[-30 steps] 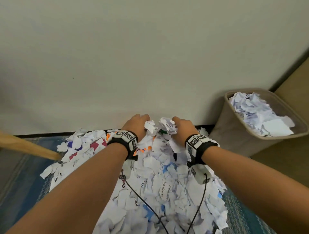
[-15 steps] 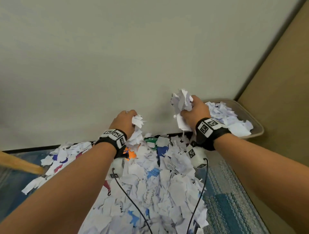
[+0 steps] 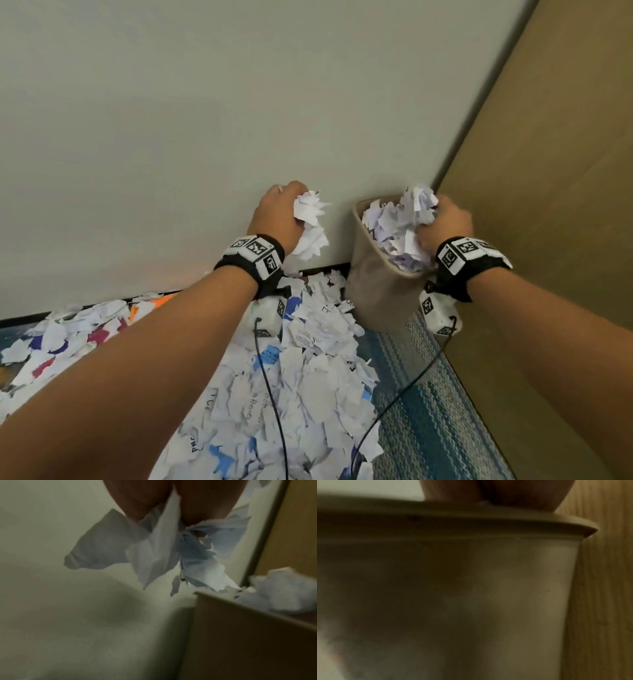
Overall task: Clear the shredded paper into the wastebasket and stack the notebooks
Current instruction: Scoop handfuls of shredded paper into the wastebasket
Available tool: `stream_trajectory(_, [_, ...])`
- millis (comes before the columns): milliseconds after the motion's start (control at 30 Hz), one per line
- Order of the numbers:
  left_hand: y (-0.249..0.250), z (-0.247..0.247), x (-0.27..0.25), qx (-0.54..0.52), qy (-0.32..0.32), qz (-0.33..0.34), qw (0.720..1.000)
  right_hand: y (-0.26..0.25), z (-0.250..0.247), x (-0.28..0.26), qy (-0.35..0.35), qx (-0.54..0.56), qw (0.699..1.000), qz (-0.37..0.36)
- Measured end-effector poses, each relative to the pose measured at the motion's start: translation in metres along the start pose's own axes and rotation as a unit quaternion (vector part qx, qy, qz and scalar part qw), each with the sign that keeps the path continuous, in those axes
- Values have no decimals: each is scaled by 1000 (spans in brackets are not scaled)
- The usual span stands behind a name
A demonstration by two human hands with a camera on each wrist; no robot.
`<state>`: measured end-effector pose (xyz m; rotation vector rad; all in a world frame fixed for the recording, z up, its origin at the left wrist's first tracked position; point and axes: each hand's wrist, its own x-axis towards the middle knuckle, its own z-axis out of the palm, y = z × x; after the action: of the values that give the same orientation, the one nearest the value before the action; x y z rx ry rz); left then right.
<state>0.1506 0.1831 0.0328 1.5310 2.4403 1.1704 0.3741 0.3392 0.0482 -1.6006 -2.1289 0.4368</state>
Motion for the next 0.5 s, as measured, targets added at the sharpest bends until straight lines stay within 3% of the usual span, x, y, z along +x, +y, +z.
stream_trajectory(167, [80,32,28,-72,36,74,994,17,3,4,-91,-94,991,-35])
stream_trajectory(300, [114,66,36,-76,20,106,991,20,18,10,-122,-149,981,-37])
stream_trajectory(500, [120,123,34,-31,-64,47,996,24,26,10,-75,-147,985,-54])
